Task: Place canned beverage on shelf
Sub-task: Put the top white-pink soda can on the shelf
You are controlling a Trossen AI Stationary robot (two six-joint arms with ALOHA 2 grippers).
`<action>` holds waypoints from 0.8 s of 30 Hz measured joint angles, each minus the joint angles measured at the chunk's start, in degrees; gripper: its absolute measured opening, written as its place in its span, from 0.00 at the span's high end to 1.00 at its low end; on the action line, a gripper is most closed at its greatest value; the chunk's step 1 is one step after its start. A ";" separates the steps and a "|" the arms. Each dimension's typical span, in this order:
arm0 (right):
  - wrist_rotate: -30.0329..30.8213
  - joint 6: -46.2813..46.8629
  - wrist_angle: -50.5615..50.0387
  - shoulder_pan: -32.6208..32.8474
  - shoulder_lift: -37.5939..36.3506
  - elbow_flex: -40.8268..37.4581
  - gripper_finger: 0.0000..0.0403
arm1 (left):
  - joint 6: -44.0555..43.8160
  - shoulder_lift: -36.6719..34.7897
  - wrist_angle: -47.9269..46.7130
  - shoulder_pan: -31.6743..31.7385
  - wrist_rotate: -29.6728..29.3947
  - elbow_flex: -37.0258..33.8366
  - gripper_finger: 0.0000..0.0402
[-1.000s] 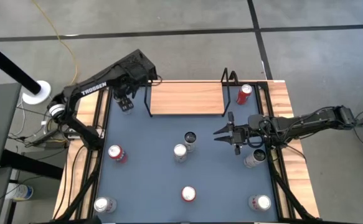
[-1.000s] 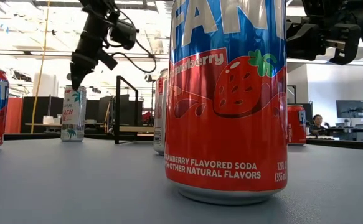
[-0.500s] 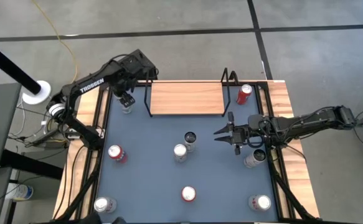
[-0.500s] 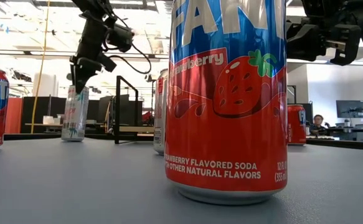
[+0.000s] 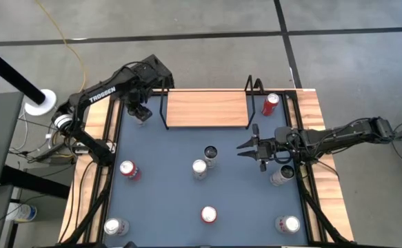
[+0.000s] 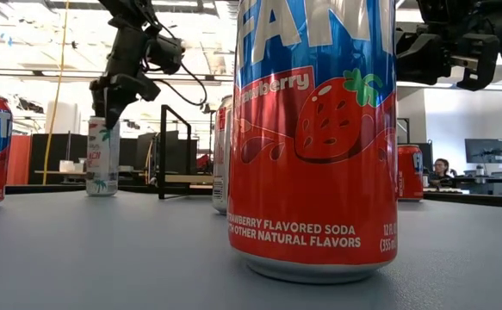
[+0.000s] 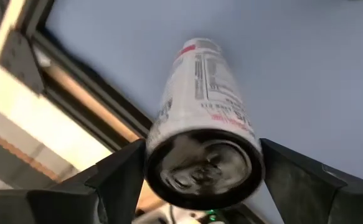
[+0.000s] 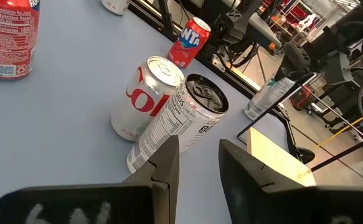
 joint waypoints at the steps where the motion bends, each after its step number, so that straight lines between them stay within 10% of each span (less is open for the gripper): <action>1: 0.00 0.00 0.00 -0.02 0.00 0.00 0.73 | -1.98 0.00 -0.15 0.02 -0.02 0.00 0.28; 24: 0.02 -0.02 0.02 -0.02 0.00 0.00 0.73 | -2.79 -0.17 0.92 2.40 -0.13 0.17 0.42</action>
